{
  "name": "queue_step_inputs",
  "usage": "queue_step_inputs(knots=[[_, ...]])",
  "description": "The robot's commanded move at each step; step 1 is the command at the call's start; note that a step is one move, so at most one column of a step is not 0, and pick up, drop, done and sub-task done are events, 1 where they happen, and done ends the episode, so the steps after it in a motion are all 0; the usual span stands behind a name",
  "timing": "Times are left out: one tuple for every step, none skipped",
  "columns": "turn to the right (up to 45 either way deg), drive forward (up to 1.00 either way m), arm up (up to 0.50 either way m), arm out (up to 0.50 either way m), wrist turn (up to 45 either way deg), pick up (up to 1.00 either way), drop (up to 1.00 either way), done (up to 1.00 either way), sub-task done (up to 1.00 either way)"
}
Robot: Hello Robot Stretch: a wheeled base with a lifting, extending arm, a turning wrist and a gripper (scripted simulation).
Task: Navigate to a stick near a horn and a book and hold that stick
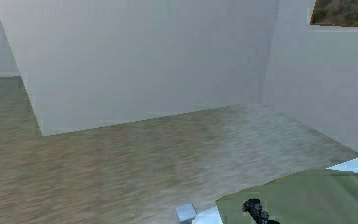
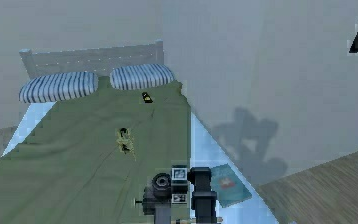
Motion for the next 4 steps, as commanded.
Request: queue_step_inputs(knots=[[0.0, 0.00, 0.00, 0.00, 45.0, 0.00, 0.00, 0.00, 0.00], [0.0, 0.00, 0.00, 0.00, 45.0, 0.00, 0.00, 0.00, 0.00], [0.0, 0.00, 0.00, 0.00, 45.0, 0.00, 0.00, 0.00, 0.00], [0.0, 0.00, 0.00, 0.00, 27.0, 0.00, 0.00, 0.00, 0.00]])
